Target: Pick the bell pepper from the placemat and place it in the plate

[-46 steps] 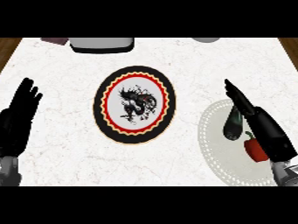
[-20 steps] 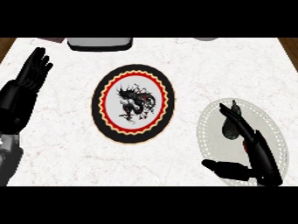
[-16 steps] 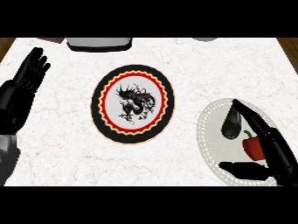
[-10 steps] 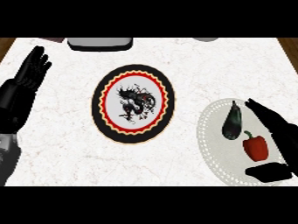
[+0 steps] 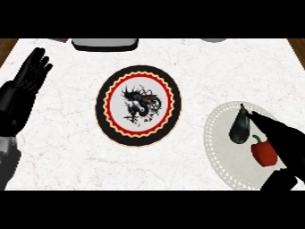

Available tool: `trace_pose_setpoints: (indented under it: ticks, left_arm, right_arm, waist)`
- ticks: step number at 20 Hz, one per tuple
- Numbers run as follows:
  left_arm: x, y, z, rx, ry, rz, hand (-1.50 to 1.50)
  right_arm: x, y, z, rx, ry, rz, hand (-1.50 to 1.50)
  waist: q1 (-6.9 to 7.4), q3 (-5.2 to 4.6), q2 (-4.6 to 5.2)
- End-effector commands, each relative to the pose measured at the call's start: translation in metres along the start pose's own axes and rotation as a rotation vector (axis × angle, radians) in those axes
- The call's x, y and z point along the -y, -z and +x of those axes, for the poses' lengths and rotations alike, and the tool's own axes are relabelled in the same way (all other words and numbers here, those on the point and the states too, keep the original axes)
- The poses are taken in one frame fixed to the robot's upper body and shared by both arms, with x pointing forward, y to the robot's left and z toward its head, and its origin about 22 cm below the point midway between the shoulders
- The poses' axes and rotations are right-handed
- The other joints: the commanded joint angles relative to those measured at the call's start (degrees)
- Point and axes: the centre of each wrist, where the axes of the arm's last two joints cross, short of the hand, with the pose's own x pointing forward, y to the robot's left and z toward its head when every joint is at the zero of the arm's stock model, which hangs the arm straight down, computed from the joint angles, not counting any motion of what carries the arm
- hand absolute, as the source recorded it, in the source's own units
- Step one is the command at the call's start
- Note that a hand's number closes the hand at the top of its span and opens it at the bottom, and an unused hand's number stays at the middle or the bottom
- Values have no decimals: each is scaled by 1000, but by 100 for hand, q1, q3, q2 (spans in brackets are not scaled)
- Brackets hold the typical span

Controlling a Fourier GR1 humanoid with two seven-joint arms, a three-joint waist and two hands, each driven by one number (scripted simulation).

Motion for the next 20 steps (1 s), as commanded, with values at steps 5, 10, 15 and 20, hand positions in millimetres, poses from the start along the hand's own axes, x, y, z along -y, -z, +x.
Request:
trace_pose_setpoints:
  ticks: [5,10,15,20]
  left_arm:
    - [1,16,8,11,2,-4,0]
    - [5,3,-18,5,3,-5,0]
    - [13,6,2,-3,-14,-9,0]
    - [13,-15,4,8,5,2,0]
  right_arm:
    - [-11,31,6,-112,-74,3,-150]
    - [-22,35,-3,-193,-135,56,-150]
    - [-9,56,-17,-238,-111,60,-150]
    - [-42,50,-26,-240,-127,100,-150]
  waist:
    - [-20,14,6]
    - [-25,12,7]
    - [-10,13,3]
    - [-26,13,-5]
